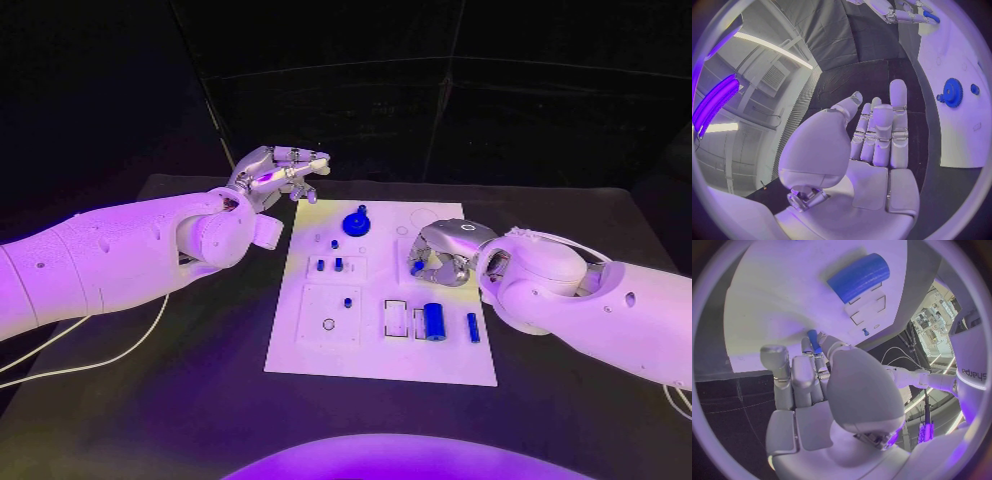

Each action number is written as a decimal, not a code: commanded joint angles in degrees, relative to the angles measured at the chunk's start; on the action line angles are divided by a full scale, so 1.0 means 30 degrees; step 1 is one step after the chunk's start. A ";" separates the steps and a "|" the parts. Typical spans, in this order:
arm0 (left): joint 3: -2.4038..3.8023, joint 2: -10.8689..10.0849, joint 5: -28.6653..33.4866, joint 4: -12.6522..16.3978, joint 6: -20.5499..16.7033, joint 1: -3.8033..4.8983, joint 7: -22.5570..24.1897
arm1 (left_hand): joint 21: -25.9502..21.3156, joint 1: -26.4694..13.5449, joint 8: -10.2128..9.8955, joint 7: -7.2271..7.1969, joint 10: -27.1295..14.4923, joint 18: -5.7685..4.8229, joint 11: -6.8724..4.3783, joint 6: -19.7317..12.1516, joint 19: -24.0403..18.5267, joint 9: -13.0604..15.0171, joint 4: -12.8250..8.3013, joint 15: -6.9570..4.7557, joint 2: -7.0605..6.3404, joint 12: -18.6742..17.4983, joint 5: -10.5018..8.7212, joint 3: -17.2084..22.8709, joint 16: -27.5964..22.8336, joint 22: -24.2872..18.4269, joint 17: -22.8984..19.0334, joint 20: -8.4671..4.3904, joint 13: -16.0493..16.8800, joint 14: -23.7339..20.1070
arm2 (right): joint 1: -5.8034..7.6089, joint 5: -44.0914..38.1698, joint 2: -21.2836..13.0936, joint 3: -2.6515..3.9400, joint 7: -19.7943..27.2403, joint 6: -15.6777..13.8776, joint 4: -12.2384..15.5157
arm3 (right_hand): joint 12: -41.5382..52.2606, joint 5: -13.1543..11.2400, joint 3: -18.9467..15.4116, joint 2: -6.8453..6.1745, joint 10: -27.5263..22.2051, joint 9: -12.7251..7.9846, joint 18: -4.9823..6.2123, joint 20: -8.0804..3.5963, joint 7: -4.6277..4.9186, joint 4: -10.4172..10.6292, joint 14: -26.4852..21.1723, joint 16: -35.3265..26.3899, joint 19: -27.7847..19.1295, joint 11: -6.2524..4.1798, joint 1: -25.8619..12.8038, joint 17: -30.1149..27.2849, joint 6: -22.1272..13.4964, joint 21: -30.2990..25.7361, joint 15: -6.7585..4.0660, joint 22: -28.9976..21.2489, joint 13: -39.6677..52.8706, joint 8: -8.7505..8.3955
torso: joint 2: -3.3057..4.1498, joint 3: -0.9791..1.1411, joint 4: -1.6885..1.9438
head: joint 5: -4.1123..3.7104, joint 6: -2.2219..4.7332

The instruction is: Assemble the parts on the task board

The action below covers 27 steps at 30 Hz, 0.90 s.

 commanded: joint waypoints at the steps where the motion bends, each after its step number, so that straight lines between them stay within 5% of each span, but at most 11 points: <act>1: 0.0017 0.0011 -0.0043 0.0015 0.0211 0.0033 0.0032 | -0.0105 -0.0104 0.0102 0.0039 -0.0142 0.0246 -0.0034 -0.0156 0.0034 -0.0021 -0.0007 -0.0005 -0.0040 0.0139 -0.0081 -0.0167 -0.0042 -0.0026 -0.0021 0.0074 0.0018 -0.0116 | 0.0026 -0.0002 0.0026 0.0005 0.0118 0.0154 -0.0065 | -0.0245 -0.0216 0.0390 -0.0028 0.0228 0.0022 -0.0356 -0.0045 -0.0020 -0.0067 0.0379 0.0135 0.0147 -0.0019 0.0298 0.0067 0.0202 0.0107 -0.0141 0.0068 0.0018 0.0117 | 0.0014 0.0017 -0.0010 | 0.0003 -0.0014; 7: 0.0017 0.0012 -0.0043 0.0008 0.0197 0.0033 0.0020 | -0.0105 -0.0104 0.0102 0.0039 -0.0142 0.0246 -0.0034 -0.0156 0.0034 -0.0021 -0.0007 -0.0005 -0.0040 0.0139 -0.0081 -0.0167 -0.0042 -0.0026 -0.0021 0.0074 0.0018 -0.0116 | 0.0025 -0.0136 0.0064 0.0005 0.0273 -0.0217 -0.0070 | -0.0431 -0.0427 0.1122 0.0022 0.0722 0.0073 -0.0434 -0.0073 -0.0041 -0.0319 0.0430 0.0379 0.0315 -0.0069 0.0427 0.0366 0.0651 0.0471 -0.0196 0.0587 0.0076 0.0266 | 0.0006 -0.0004 -0.0001 | 0.0001 -0.0043; 16: 0.0017 -0.0004 -0.0043 -0.0015 0.0178 0.0033 0.0032 | -0.0120 -0.0066 0.0113 0.0037 -0.0158 0.0248 -0.0036 -0.0162 0.0036 -0.0017 -0.0013 -0.0004 0.0000 0.0159 -0.0080 -0.0170 -0.0034 -0.0037 -0.0023 0.0077 0.0021 -0.0121 | 0.0015 -0.0067 -0.0230 0.0008 0.1322 -0.2652 0.0736 | -0.0373 -0.0818 0.1763 0.0263 0.2084 0.0259 -0.0835 -0.0327 -0.0357 -0.0697 0.0534 0.0774 0.1218 -0.0448 0.0297 0.0772 0.1823 0.2084 -0.0479 0.2982 0.0275 0.0819 | -0.0031 0.0009 -0.0028 | 0.0016 -0.0060; 27: 0.0017 0.0030 -0.0043 -0.0083 0.0218 0.0028 0.0033 | -0.0143 0.0021 0.0129 0.0035 -0.0189 0.0252 -0.0040 -0.0181 0.0042 -0.0013 -0.0052 -0.0006 0.0036 0.0190 -0.0081 -0.0176 -0.0028 -0.0053 -0.0044 0.0079 0.0026 -0.0133 | 0.0018 0.1349 -0.1122 0.0046 0.1780 -0.3982 0.2640 | -0.0694 -0.0919 0.1949 0.0162 0.2067 0.0199 -0.0855 -0.0369 -0.0314 -0.0858 0.0505 0.0787 0.1212 -0.0418 0.0148 0.0726 0.1690 0.2220 -0.0479 0.3122 0.0251 0.0697 | -0.0024 -0.0011 -0.0027 | -0.0001 0.0070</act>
